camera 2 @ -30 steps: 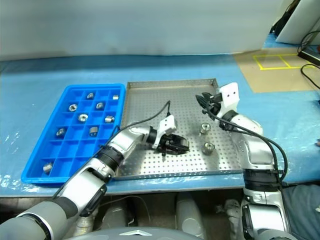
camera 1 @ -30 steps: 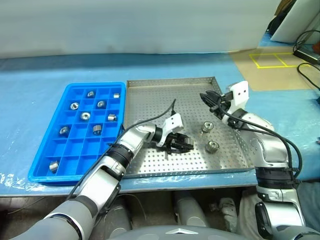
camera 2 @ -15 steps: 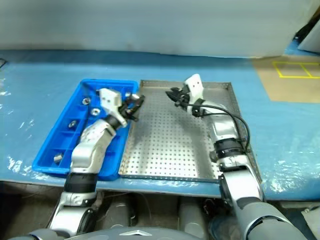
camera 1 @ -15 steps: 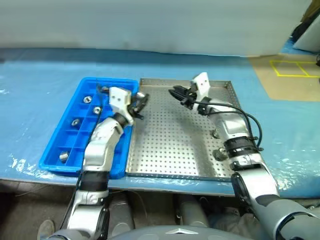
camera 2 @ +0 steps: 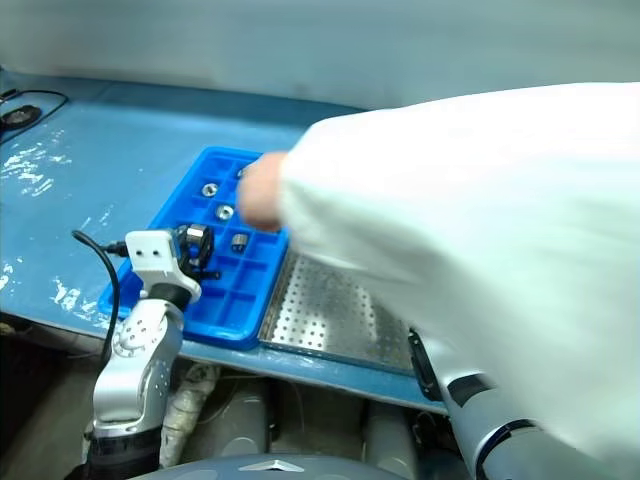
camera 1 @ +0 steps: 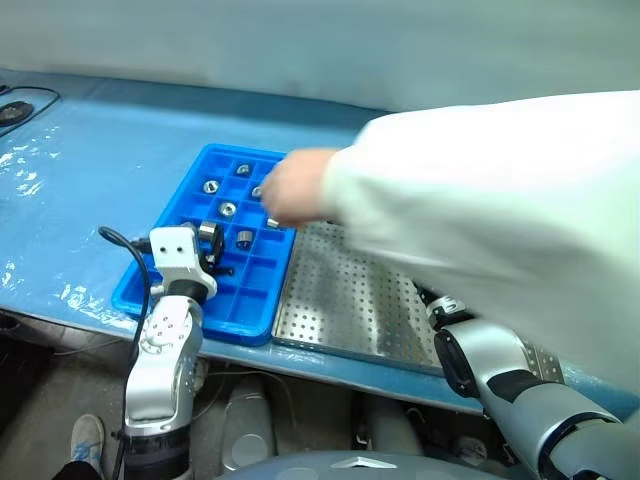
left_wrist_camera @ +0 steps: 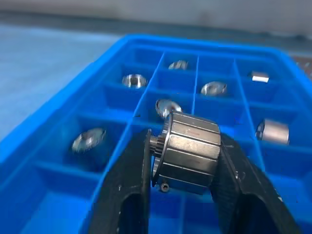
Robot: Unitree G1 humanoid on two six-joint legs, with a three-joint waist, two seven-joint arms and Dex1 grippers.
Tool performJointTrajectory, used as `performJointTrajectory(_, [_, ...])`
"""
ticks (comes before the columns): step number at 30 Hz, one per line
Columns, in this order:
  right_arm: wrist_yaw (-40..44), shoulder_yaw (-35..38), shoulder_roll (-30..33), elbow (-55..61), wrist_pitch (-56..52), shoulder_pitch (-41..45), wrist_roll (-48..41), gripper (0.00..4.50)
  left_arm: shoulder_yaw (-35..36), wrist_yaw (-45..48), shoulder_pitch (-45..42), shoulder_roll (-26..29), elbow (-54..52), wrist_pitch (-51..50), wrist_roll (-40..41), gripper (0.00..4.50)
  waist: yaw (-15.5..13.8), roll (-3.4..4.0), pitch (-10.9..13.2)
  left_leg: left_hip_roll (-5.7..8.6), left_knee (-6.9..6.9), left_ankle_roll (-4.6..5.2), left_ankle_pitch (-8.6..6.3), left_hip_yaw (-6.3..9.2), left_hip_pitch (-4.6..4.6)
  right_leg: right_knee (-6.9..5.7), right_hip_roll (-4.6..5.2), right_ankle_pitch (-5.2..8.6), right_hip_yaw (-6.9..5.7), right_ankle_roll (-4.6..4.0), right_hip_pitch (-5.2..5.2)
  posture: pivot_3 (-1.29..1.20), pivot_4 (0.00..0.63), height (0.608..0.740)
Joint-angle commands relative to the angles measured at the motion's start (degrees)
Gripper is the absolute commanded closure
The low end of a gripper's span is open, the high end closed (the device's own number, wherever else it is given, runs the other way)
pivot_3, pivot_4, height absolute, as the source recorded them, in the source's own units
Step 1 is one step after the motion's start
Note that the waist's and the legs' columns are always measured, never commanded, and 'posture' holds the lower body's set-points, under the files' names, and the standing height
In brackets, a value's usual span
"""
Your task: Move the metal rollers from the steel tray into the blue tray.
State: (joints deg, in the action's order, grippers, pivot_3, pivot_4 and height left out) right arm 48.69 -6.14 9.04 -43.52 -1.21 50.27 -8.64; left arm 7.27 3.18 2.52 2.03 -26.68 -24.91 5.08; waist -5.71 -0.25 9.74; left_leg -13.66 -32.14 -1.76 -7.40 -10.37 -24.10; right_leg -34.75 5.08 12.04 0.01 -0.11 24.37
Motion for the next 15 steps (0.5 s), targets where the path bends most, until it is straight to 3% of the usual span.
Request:
performJointTrajectory(1, [0.1, 0.7, 0.4, 0.6, 1.8, 0.2, 0.4, 3.3, -0.6, -2.5, 0.6, -0.1, -3.8, -1.1, -1.5, 3.24, 0.0, 0.0, 0.0, -0.01, 0.04, -0.04, 0.02, 0.05, 0.0, -0.01, -0.02, 0.0, -0.02, 0.0, 0.0, 0.1, 0.15, 0.74])
performJointTrajectory(13, [-1.2, 1.3, 1.2, 3.2, 1.5, -2.2, 0.4, 3.3, 1.2, -7.6, 2.0, -2.7, -4.1, -6.7, -1.1, 3.24, 0.7, 0.0, 0.0, 0.02, 0.1, -0.07, 0.03, 0.04, -0.01, 0.07, -0.09, 0.02, 0.0, 0.03, 0.09, 0.04, 0.15, 0.74])
performJointTrajectory(15, [-1.3, 1.2, 1.0, 3.4, 1.5, -2.4, 0.4, 3.3, 1.7, -8.2, 2.7, -3.2, -4.8, -7.1, -0.8, 2.51, 1.1, 0.0, 0.0, 0.02, 0.1, -0.07, 0.02, 0.03, -0.01, 0.07, -0.1, 0.02, 0.0, 0.03, 0.09, 0.04, 0.15, 0.74])
